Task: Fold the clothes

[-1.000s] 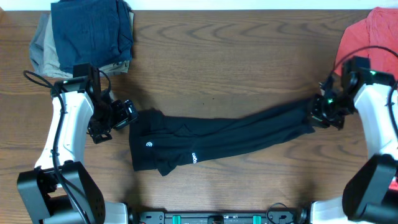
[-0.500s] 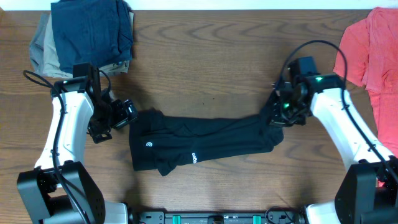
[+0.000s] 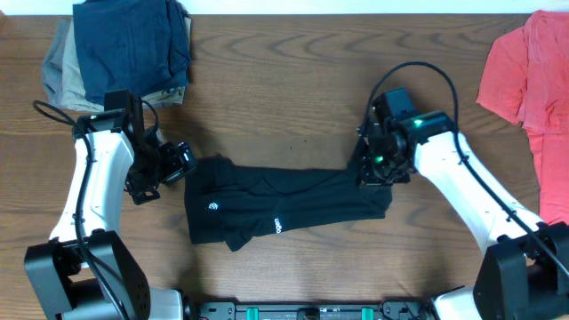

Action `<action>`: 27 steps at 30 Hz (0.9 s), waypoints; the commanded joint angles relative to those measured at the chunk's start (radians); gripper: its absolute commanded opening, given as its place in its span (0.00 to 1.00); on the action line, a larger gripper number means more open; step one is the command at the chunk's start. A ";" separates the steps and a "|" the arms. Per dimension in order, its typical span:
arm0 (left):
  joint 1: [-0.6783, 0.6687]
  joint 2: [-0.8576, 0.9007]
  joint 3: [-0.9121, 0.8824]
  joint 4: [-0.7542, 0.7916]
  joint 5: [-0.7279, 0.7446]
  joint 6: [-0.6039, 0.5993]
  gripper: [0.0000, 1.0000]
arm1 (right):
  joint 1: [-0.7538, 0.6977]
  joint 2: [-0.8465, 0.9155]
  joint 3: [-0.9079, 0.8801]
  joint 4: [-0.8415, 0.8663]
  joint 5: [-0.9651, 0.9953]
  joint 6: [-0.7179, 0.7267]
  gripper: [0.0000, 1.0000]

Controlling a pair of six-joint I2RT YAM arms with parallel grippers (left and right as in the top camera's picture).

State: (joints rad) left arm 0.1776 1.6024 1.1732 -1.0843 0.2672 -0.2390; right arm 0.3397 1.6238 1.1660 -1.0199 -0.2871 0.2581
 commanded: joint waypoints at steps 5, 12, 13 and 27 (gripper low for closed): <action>0.002 -0.009 0.006 -0.003 0.010 0.001 0.96 | 0.070 -0.007 -0.057 0.049 -0.005 0.080 0.03; 0.002 -0.009 0.006 -0.003 0.010 0.001 0.96 | 0.102 -0.007 -0.138 0.102 -0.010 0.113 0.06; 0.002 -0.009 0.006 -0.003 0.010 0.001 0.96 | 0.106 -0.007 -0.148 0.109 -0.010 0.117 0.06; 0.002 -0.009 0.006 -0.003 0.010 0.001 0.96 | 0.116 -0.007 -0.121 0.132 -0.015 0.126 0.80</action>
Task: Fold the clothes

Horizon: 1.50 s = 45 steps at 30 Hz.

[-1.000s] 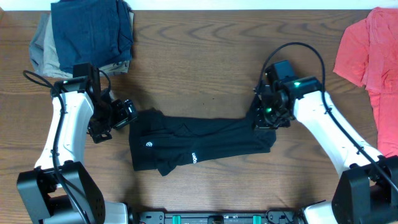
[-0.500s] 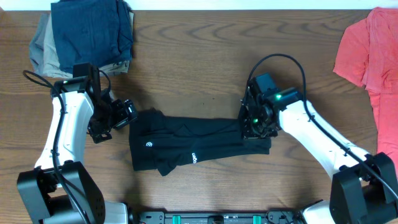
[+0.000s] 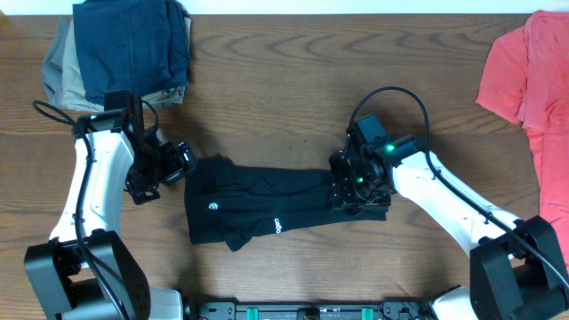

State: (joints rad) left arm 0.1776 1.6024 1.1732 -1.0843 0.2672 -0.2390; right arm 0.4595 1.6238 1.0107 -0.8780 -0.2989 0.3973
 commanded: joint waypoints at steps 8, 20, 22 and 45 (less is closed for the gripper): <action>0.002 -0.009 0.006 -0.003 0.009 0.002 0.96 | -0.080 -0.007 0.230 -0.201 0.073 -0.085 0.84; 0.002 -0.009 0.006 -0.003 0.009 0.002 0.96 | -0.117 0.009 0.097 -0.108 0.105 -0.060 0.11; 0.002 -0.009 0.006 -0.003 0.009 0.002 0.96 | -0.111 0.010 0.053 -0.066 0.076 -0.053 0.08; 0.002 -0.009 -0.024 0.020 0.009 0.002 0.96 | 0.029 -0.006 0.005 0.227 -0.026 0.092 0.13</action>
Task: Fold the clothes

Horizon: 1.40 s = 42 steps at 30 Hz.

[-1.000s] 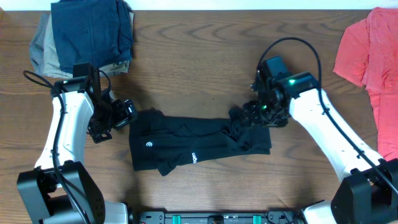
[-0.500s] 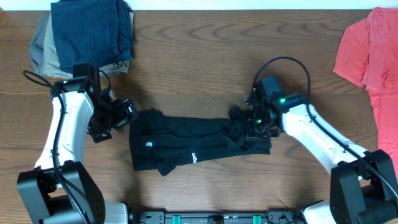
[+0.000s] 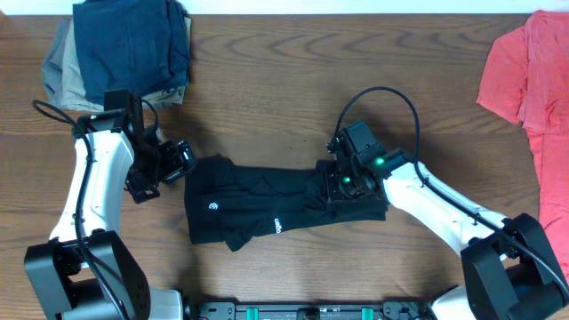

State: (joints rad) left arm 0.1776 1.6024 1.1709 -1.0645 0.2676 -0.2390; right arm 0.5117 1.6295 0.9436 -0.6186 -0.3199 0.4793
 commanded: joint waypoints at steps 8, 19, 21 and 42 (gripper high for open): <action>0.002 -0.008 -0.066 0.033 0.009 0.001 0.96 | -0.129 -0.055 0.342 -0.385 0.100 -0.144 0.72; 0.002 -0.008 -0.068 0.053 0.009 0.001 0.96 | -0.101 0.001 0.086 -0.222 0.033 -0.065 0.16; 0.002 -0.008 -0.068 0.053 0.009 0.001 0.96 | -0.092 0.008 0.052 -0.177 -0.011 -0.064 0.15; 0.002 -0.008 -0.068 0.056 0.009 0.001 0.96 | -0.021 0.065 0.116 0.002 -0.129 0.021 0.37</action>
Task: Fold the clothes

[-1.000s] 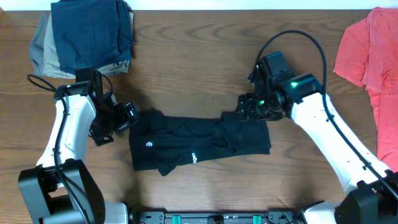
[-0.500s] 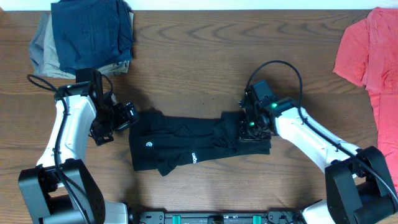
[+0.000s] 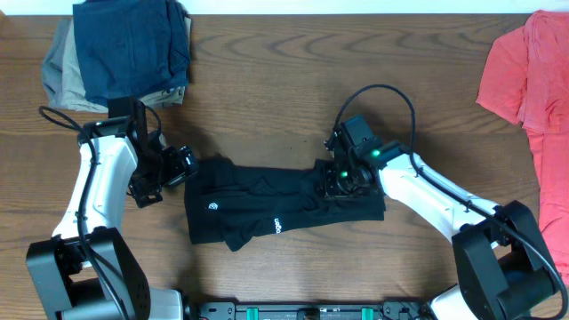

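Observation:
A black garment [image 3: 267, 209] with small white logos lies stretched along the table's near middle. My left gripper [image 3: 188, 165] sits at its upper left corner; the overhead view does not show whether the fingers are closed on the cloth. My right gripper [image 3: 327, 182] is down on the garment's right part, over a bunched fold of black cloth, and its fingers are hidden under the wrist. A red shirt [image 3: 524, 84] lies at the far right edge.
A pile of folded clothes, dark blue [image 3: 133, 44] on top of grey-beige [image 3: 60, 76], sits at the back left. The brown wooden table [image 3: 284, 98] shows bare wood at the back middle.
The right gripper has shifted slightly left on the garment's right part. The left arm has moved a little, its gripper still at the upper left corner. The cloth lies much the same.
At first the right gripper stood at the garment's far right end, with the cloth stretched out. Then it was further left, and the right end lay bunched inward. It stood further left again later and now. The left gripper stayed at the upper left corner.

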Action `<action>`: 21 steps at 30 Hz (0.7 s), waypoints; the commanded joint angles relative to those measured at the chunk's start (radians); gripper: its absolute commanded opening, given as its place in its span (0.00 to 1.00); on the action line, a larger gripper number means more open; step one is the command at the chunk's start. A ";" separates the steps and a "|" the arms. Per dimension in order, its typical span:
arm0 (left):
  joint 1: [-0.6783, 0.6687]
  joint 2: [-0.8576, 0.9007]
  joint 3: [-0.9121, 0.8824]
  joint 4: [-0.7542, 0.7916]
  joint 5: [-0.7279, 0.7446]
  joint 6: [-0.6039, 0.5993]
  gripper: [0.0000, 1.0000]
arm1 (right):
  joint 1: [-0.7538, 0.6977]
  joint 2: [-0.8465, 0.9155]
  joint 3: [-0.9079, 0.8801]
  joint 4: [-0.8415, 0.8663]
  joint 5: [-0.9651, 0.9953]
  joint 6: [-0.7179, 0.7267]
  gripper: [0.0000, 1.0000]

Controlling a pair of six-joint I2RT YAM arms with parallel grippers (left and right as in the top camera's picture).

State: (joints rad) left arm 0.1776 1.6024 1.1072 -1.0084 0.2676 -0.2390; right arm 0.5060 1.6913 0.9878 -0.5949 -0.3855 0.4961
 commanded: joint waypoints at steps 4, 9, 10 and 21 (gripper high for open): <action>0.002 -0.008 -0.004 0.000 0.009 0.001 0.96 | -0.013 0.003 0.110 -0.071 -0.069 0.004 0.57; 0.002 -0.008 -0.004 0.000 0.009 0.001 0.96 | -0.009 0.003 0.112 -0.129 -0.034 -0.072 0.69; 0.002 -0.008 -0.004 0.000 0.009 0.002 0.96 | -0.017 0.001 0.115 -0.154 -0.003 -0.072 0.69; 0.002 -0.008 -0.004 0.020 0.009 0.002 0.96 | -0.182 0.001 0.137 -0.377 0.072 -0.199 0.66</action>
State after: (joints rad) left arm 0.1776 1.6024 1.1072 -0.9913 0.2672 -0.2390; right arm 0.3408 1.6917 1.1042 -0.9550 -0.3157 0.3695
